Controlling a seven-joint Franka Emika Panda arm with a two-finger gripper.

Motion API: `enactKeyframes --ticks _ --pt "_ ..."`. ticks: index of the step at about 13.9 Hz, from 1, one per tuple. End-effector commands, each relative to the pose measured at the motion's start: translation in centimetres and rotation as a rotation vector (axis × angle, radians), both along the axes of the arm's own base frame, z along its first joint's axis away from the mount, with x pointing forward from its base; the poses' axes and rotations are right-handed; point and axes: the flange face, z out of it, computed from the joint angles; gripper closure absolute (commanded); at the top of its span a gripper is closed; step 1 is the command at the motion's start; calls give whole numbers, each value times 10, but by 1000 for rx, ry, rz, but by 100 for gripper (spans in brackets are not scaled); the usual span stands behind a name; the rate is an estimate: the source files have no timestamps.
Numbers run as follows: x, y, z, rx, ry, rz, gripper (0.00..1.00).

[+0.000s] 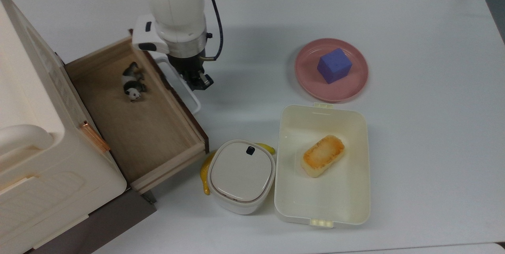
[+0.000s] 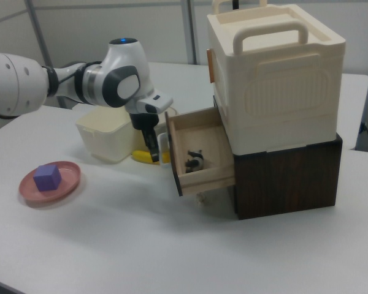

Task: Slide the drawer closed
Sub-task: 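Push the drawer front with the gripper into the dark cabinet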

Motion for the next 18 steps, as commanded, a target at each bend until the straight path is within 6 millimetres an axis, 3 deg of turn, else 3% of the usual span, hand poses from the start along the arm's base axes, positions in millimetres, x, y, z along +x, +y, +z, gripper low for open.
enactKeyframes --ticks 1,8,12,13,15,16,17,18 --pt "12 -50 5 -60 -131 -63 98" --pt "19 -106 33 -126 -337 -121 95" --pt "21 -112 53 -140 -392 -122 90" --pt "17 -110 66 -142 -392 -92 79" --pt "2 -97 75 -126 -285 35 68" --pt "-7 -88 81 -107 -214 121 54" --pt "-17 -66 85 -71 -144 220 16" --pt "-33 -41 93 -34 -51 341 0"
